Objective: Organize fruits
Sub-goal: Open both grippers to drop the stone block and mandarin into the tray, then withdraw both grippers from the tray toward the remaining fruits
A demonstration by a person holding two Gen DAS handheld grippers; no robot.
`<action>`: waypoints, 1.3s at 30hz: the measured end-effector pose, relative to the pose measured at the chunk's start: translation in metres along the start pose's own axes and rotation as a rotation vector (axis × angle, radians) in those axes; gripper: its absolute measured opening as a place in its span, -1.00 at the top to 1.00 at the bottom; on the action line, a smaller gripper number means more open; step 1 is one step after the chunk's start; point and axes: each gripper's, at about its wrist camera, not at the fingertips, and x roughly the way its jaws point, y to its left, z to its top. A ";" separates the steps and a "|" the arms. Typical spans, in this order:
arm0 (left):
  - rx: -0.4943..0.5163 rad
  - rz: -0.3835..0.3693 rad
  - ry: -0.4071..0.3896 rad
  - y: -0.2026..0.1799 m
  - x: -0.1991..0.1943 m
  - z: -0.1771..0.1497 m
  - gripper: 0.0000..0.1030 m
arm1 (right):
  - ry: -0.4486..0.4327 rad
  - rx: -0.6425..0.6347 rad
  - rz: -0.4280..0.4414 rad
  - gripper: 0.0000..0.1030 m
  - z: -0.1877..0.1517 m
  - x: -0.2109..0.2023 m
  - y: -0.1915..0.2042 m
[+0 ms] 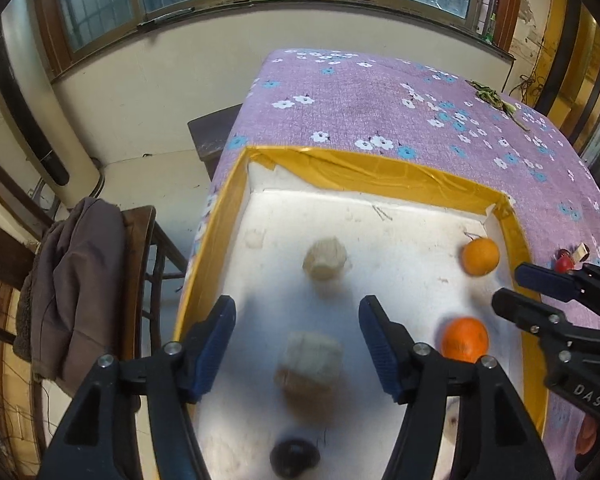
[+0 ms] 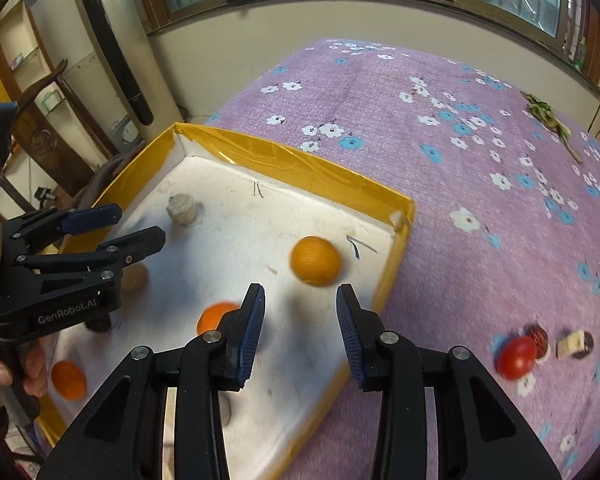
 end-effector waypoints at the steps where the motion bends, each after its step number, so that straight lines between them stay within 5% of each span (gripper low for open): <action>1: -0.007 -0.003 -0.002 0.000 -0.003 -0.003 -0.36 | -0.002 0.000 0.001 0.29 -0.002 -0.003 0.000; 17: -0.089 0.007 -0.079 -0.052 -0.062 -0.052 -0.82 | -0.045 -0.027 0.019 0.24 -0.074 -0.068 -0.023; 30: -0.061 -0.018 -0.071 -0.121 -0.077 -0.060 -0.84 | -0.038 0.080 -0.018 0.22 -0.126 -0.097 -0.102; 39: 0.015 -0.041 -0.038 -0.175 -0.075 -0.063 -0.84 | -0.049 0.180 -0.040 0.19 -0.130 -0.101 -0.165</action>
